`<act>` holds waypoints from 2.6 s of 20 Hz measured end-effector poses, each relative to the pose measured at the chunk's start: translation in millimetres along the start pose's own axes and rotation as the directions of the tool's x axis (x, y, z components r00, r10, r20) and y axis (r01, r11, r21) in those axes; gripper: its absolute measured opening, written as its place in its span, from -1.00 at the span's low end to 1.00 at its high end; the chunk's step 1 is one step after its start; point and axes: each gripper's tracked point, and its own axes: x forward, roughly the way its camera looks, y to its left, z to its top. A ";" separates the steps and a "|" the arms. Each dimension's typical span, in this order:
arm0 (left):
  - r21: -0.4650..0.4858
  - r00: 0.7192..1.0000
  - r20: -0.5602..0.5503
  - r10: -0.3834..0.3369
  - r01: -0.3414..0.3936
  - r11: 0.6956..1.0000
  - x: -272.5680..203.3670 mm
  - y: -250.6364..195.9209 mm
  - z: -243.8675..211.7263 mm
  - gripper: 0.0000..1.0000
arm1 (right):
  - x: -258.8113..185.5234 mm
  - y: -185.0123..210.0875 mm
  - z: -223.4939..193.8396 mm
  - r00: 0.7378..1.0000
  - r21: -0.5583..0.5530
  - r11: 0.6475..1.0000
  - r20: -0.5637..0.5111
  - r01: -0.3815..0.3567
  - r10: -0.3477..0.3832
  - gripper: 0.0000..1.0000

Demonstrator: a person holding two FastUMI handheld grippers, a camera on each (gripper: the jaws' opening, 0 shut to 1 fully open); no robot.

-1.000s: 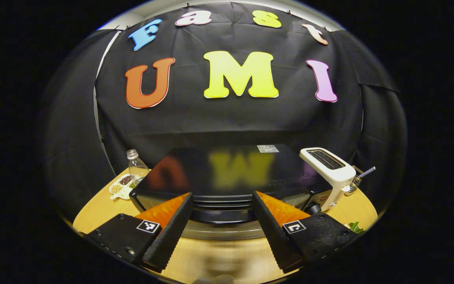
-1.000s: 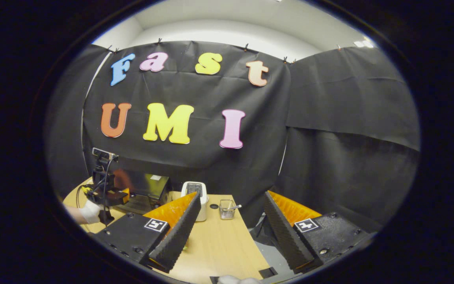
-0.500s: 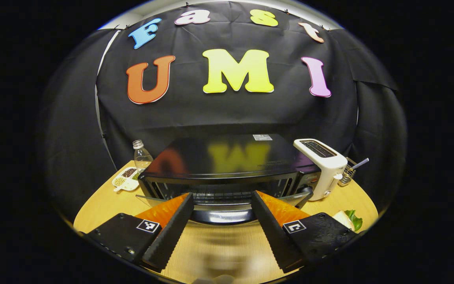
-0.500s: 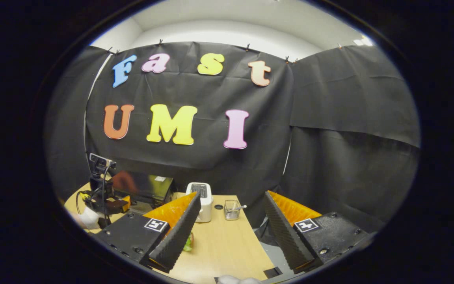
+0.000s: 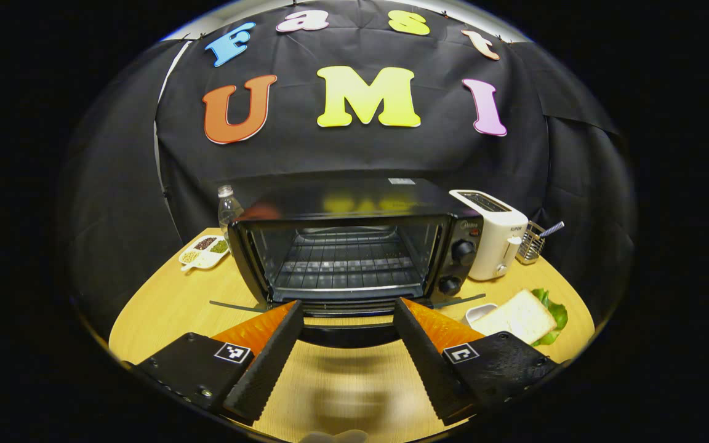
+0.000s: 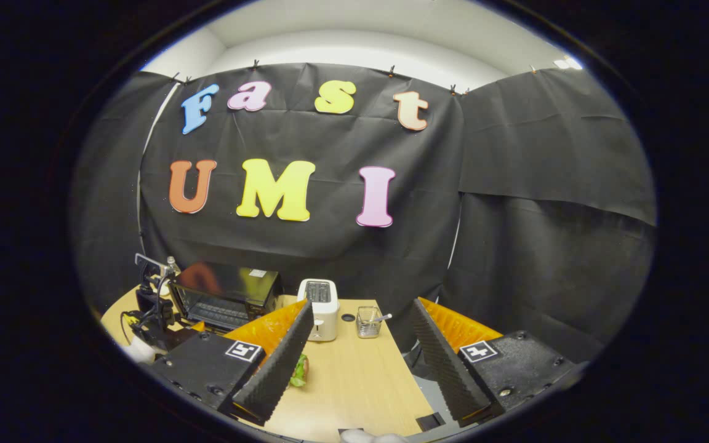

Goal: Open the electric oven with the left hand, put the food in, and close the electric oven.

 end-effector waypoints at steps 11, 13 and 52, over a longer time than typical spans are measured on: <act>-0.084 0.975 -0.223 -0.010 -0.009 0.996 -7.1 -6.4 -98.5 0.70 | -4.6 -4.1 -21.7 0.999 -0.010 1.000 -0.049 0.005 -0.005 1.00; -0.099 0.958 -0.286 -0.016 -0.013 0.995 -1.7 -6.6 -116.2 0.92 | -4.2 -2.5 -25.6 0.998 -0.015 1.000 -0.059 0.001 -0.002 1.00; 0.011 0.950 0.276 0.149 -0.158 0.987 -219.4 55.6 121.9 0.92 | 178.5 146.3 -278.0 0.678 0.301 0.843 -0.501 -0.445 0.537 0.94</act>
